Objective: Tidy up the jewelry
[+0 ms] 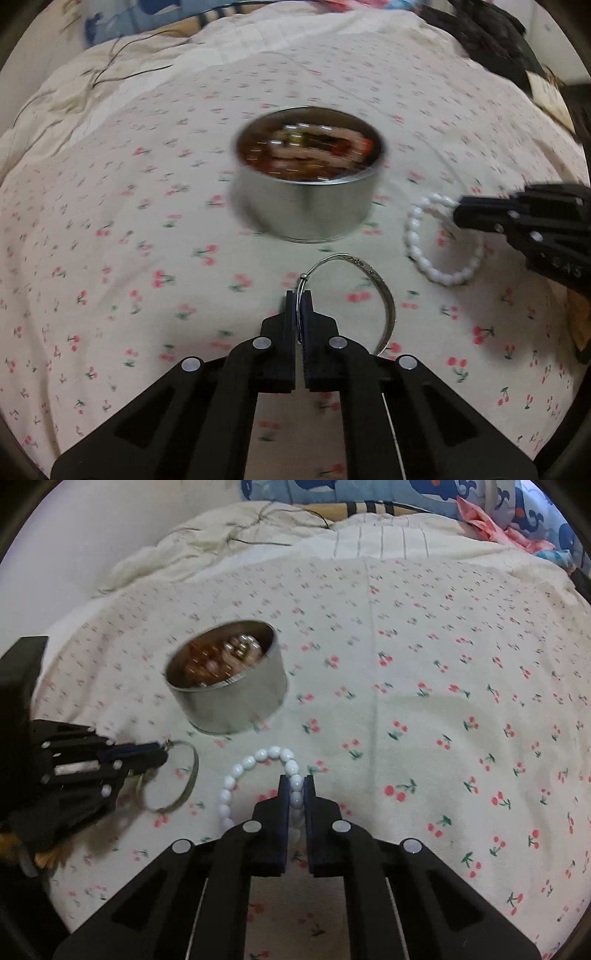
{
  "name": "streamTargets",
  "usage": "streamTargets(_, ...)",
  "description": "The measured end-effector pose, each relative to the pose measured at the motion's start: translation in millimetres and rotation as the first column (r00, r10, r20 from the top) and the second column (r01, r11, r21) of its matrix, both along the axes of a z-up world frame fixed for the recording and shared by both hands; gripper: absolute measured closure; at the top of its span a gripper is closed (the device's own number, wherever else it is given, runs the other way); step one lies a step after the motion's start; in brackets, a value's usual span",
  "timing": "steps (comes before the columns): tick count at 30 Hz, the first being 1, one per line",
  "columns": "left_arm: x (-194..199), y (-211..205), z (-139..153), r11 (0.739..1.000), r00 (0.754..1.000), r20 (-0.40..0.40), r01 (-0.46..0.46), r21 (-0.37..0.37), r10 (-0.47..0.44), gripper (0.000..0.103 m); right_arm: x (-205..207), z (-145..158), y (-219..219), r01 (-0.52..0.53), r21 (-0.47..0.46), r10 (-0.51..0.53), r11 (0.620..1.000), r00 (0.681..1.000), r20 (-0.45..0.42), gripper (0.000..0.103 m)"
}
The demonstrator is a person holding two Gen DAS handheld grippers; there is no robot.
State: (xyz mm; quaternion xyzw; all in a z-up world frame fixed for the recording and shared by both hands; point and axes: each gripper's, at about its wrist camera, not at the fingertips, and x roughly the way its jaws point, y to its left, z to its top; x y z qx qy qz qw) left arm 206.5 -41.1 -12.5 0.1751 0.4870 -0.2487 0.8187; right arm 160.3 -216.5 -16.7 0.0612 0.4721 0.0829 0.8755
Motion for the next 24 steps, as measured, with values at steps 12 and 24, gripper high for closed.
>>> streamTargets(12, 12, 7, -11, 0.999, 0.999, -0.036, -0.032, 0.01, 0.032, 0.095, 5, -11, 20, -0.023, -0.132, 0.022, 0.991, 1.0, -0.016, 0.076)
streamTargets(24, 1, 1, 6, 1.0, 1.0, 0.021, 0.017, -0.02, -0.016, 0.1, -3, 11, 9, -0.007, -0.021, 0.008, 1.0, 0.997, 0.072, 0.095)
